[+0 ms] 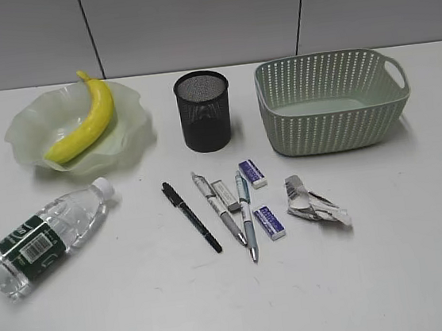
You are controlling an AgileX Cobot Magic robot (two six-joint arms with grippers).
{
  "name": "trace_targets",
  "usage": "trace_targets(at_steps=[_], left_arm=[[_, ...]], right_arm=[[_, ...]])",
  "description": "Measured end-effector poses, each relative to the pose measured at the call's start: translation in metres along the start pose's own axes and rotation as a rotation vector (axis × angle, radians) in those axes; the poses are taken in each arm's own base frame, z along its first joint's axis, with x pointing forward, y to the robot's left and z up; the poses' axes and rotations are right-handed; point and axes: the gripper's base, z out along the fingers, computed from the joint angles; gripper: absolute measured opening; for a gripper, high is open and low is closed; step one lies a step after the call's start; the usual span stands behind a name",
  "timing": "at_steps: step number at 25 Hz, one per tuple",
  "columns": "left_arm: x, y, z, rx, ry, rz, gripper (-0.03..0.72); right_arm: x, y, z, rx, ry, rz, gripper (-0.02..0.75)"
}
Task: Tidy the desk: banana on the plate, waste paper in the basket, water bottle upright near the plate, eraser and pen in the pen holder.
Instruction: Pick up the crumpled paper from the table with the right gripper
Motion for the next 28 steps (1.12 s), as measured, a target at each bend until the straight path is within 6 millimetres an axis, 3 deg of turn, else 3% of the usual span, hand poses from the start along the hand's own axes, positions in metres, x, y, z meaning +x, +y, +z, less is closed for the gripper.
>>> trace_targets(at_steps=[4, 7, 11, 14, 21, 28], left_arm=[[0.06, 0.015, 0.001, 0.034, 0.006, 0.052, 0.444], [0.091, 0.021, 0.001, 0.074, -0.023, 0.074, 0.444], [0.102, 0.026, -0.005, 0.098, -0.091, 0.078, 0.437], [0.102, 0.025, -0.005, 0.1, -0.097, 0.118, 0.435], [0.103, 0.023, -0.005, 0.122, -0.101, 0.197, 0.435], [0.103, 0.023, -0.005, 0.122, -0.102, 0.2, 0.435]], right_arm=[[-0.004, 0.001, 0.006, -0.011, 0.041, -0.002, 0.444], [-0.015, 0.004, 0.01, -0.058, 0.026, -0.034, 0.444], [-0.041, 0.018, 0.03, -0.231, -0.025, -0.106, 0.444], [-0.057, 0.027, 0.056, -0.346, -0.007, -0.151, 0.444], [-0.081, 0.049, 0.148, -0.508, 0.316, -0.222, 0.444], [-0.067, 0.101, 0.247, -0.592, 0.534, -0.361, 0.558]])
